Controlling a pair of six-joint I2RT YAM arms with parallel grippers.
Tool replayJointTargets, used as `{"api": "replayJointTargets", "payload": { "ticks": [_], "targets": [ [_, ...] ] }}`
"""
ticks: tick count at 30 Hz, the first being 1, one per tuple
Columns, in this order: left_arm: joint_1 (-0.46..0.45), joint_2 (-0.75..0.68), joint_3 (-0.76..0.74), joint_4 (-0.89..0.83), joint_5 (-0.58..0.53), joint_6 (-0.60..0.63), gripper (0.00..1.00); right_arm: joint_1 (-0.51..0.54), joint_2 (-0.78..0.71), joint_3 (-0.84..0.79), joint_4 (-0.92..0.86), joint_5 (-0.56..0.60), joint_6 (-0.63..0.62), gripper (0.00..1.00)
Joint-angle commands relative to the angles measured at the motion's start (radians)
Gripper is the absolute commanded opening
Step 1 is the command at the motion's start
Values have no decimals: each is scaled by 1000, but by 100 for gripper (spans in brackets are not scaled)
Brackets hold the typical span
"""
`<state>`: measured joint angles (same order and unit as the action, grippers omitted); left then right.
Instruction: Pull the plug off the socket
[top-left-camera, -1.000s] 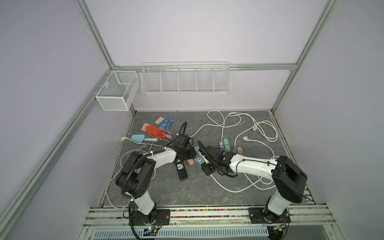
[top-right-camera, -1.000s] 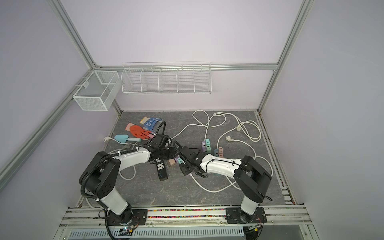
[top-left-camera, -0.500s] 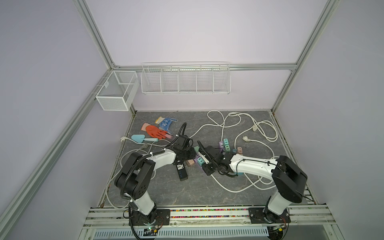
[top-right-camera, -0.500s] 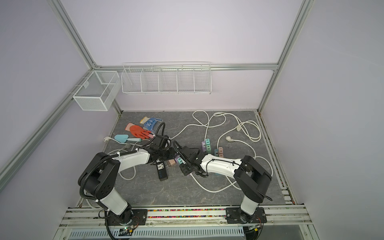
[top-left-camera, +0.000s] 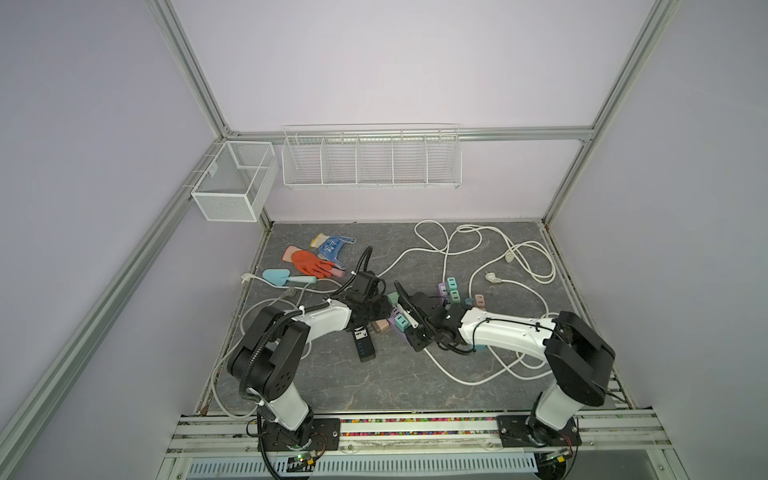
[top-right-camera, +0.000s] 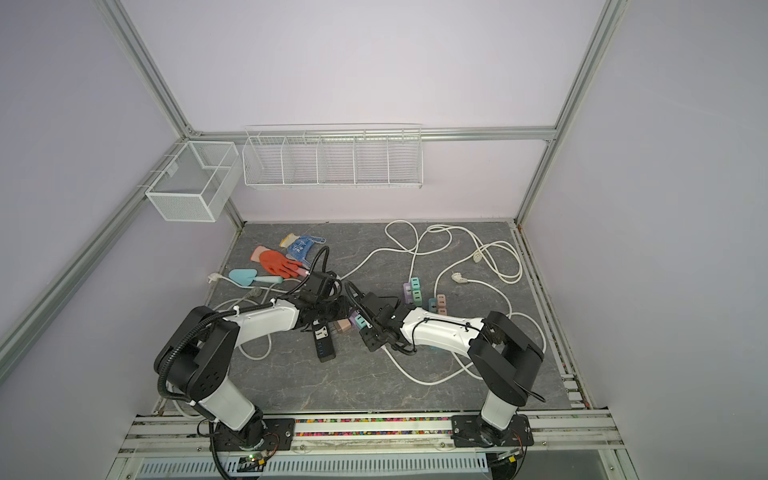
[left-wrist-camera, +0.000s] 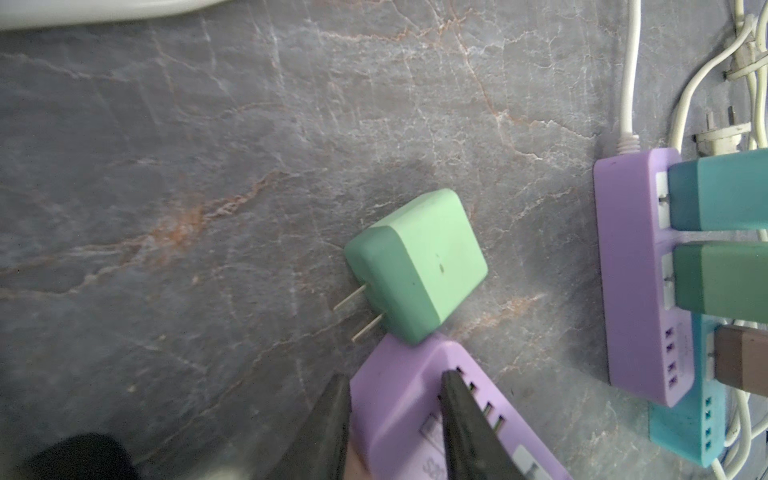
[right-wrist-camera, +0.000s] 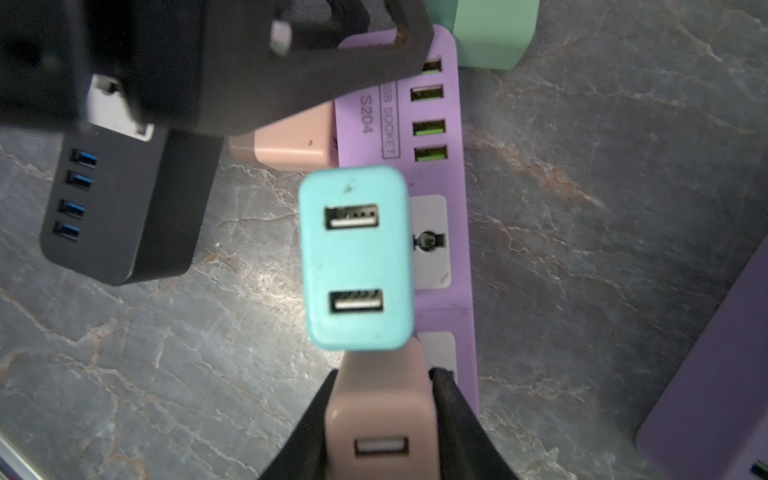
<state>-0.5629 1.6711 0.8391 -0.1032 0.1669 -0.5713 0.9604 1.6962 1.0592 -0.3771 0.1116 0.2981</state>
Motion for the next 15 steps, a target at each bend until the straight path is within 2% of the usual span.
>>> {"api": "replayJointTargets", "payload": {
  "ticks": [1,9,15],
  "targets": [
    [8,49,-68,-219,-106,11,37,9,-19,23,-14,-4,-13,37],
    [5,57,-66,-236,-124,8,37,4,-42,15,-36,46,-40,34],
    [1,68,-66,-231,-112,13,36,9,-44,1,-3,-9,-32,30]
  ]
}}
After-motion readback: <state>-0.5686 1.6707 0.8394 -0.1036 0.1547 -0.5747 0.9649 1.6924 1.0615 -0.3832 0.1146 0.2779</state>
